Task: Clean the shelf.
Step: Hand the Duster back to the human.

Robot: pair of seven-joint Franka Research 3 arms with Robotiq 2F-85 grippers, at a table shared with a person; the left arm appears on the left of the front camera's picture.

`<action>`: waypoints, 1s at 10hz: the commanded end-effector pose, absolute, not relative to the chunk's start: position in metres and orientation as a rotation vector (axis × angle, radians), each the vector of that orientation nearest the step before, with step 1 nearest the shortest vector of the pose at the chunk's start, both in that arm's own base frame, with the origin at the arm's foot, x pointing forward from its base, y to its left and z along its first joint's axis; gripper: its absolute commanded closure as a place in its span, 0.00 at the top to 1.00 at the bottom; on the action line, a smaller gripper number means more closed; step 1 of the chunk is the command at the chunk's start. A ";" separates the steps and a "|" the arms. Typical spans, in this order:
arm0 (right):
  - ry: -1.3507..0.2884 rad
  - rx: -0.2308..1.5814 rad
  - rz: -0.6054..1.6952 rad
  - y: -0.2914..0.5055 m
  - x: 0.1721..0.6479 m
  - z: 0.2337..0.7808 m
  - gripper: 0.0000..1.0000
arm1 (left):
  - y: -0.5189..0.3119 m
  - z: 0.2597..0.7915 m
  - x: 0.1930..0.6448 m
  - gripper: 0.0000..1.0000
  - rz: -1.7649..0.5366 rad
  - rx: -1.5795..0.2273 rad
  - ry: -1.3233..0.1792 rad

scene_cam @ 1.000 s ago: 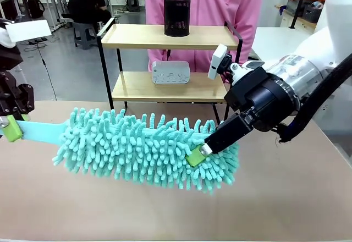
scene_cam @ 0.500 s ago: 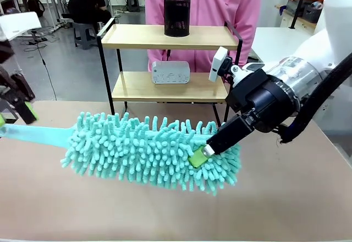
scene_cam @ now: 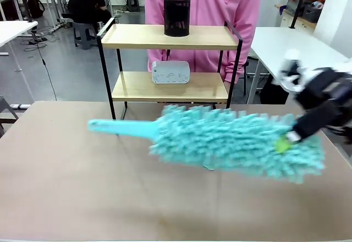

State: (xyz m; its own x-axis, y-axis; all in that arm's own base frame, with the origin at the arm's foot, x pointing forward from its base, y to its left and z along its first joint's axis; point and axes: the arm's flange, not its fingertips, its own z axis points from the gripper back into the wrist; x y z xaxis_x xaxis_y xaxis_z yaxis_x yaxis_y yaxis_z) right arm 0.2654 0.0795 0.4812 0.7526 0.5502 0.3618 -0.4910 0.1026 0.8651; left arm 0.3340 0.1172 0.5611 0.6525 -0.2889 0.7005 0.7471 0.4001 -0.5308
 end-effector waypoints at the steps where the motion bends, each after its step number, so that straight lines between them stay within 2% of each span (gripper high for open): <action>1: -0.046 1.367 0.707 0.019 0.250 0.496 0.00 | 0.111 0.547 0.351 1.00 -0.348 -1.068 -0.844; 2: -0.098 1.429 0.702 0.000 0.256 0.509 0.00 | 0.116 0.535 0.370 1.00 -0.180 -1.049 -0.900; 3: -0.142 1.505 0.699 -0.020 0.260 0.521 0.00 | 0.114 0.521 0.389 1.00 -0.104 -1.062 -0.890; 5: -0.289 1.669 0.593 -0.065 0.272 0.537 0.00 | 0.104 0.492 0.427 1.00 -0.021 -1.094 -0.775; 6: -0.434 1.715 0.444 -0.088 0.280 0.541 0.00 | 0.094 0.479 0.440 1.00 -0.007 -1.103 -0.588; 7: -0.602 1.741 0.275 -0.112 0.288 0.541 0.00 | 0.121 0.492 0.409 1.00 -0.040 -1.063 -0.804; 8: -0.744 1.793 0.134 -0.139 0.293 0.534 0.00 | 0.121 0.492 0.409 1.00 -0.040 -1.063 -0.804; 9: -0.782 1.781 0.101 -0.157 0.296 0.522 0.00 | 0.121 0.492 0.409 1.00 -0.040 -1.063 -0.804; 10: -0.731 1.671 0.167 -0.167 0.297 0.504 0.00 | 0.121 0.492 0.409 1.00 -0.040 -1.063 -0.804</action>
